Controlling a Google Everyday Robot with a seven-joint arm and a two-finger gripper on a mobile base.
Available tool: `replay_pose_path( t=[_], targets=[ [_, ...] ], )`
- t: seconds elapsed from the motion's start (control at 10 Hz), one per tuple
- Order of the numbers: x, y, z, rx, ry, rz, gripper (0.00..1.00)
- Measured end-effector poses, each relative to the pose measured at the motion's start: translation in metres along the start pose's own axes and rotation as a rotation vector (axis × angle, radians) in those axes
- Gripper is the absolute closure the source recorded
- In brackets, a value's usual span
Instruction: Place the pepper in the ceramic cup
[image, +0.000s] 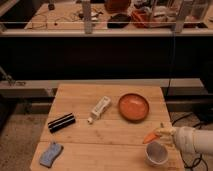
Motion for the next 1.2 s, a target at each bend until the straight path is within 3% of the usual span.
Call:
replay_pose_path(
  t=[0.4,1.2],
  targets=[
    [-0.0137,0.0025,-0.0077,0.013,-0.052,-0.011,1.00],
    [-0.0128,0.0030,0.0016,-0.004,-0.077,-0.025,1.00]
  ],
)
